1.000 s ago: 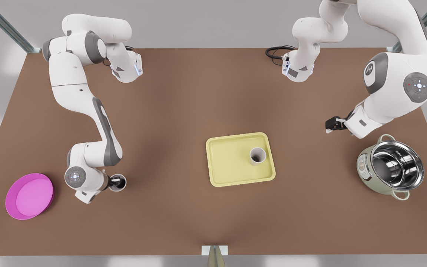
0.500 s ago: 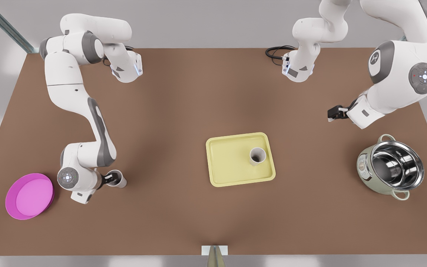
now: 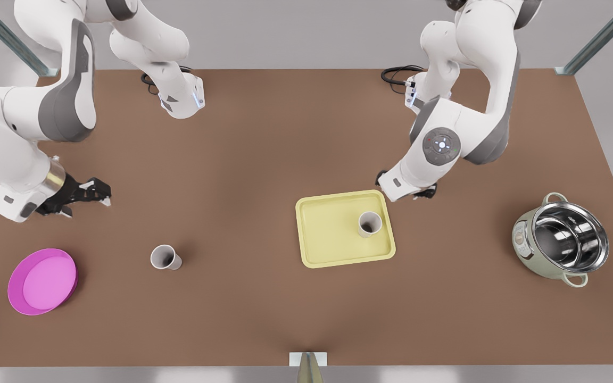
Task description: Use the left arm to pick up the white IKEA cup from the tray and place it on the middle-left position; use the right arm to pick up the white IKEA cup from the tray and place it on the middle-right position
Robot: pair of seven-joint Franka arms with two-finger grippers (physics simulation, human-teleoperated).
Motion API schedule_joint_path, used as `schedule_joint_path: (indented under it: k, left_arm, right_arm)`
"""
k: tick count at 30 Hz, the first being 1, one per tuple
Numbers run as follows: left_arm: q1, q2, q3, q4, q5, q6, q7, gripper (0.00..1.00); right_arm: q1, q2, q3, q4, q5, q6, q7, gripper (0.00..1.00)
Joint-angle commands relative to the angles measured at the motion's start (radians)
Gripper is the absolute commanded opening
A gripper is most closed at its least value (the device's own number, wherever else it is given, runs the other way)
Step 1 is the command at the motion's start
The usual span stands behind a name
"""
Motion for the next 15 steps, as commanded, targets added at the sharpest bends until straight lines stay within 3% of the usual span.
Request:
schedule_joint_path:
  k: [1, 10, 15]
  left_arm:
    - [-0.007, 0.022, 0.001, 0.007, 0.013, 0.087, -0.309, 1.00]
    - [-0.009, 0.188, 0.006, 0.091, 0.069, 0.204, -0.390, 1.00]
    - [0.033, 0.286, 0.003, 0.042, 0.000, 0.324, -0.304, 1.00]
  right_arm:
    - [-0.002, -0.009, -0.003, -0.005, 0.007, -0.074, 0.144, 1.00]
    - [-0.005, 0.040, -0.003, 0.015, 0.002, -0.066, 0.157, 1.00]
    - [-0.017, 0.040, -0.012, 0.029, 0.002, -0.068, 0.154, 1.00]
